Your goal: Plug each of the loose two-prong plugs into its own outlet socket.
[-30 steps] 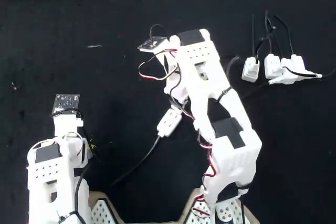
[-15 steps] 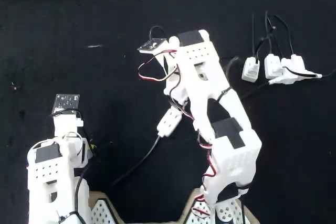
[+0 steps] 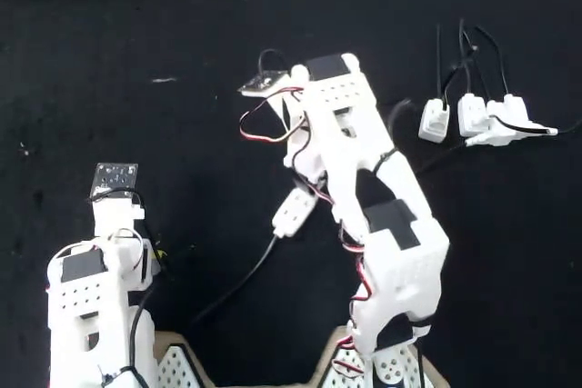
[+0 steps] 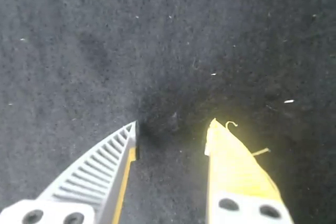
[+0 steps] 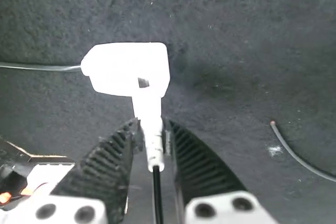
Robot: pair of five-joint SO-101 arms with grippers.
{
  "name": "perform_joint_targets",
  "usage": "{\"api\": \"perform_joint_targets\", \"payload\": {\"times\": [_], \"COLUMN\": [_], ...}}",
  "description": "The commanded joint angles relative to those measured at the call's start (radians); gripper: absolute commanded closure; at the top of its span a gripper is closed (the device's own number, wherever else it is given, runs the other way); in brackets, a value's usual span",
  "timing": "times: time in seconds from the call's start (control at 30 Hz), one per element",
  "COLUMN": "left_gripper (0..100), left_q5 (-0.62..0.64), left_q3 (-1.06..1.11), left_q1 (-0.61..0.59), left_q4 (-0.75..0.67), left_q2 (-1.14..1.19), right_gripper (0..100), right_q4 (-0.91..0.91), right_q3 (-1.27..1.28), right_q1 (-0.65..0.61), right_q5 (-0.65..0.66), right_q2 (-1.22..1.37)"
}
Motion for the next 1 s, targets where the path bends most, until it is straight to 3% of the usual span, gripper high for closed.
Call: {"api": "perform_joint_targets", "payload": {"times": [0.0,0.63,0.97], "left_gripper": [78,78,78], "left_q5": [-0.011,-0.011,-0.011], "left_q3": [-0.016,-0.018,-0.018], "left_q1": [0.007,0.007,0.007], "left_q4": [-0.003,-0.003,-0.003], "left_q2": [-0.008,-0.008,-0.008], "right_gripper": [98.8,98.8,98.8], "right_q4": [0.029,0.034,0.031], "right_q3": [-0.024,-0.084,-0.035], "right_q1": [-0.020,0.005,-0.043], "right_q5": [-0.003,0.063,0.075], "right_q2": [0.012,0.016,0.019]}}
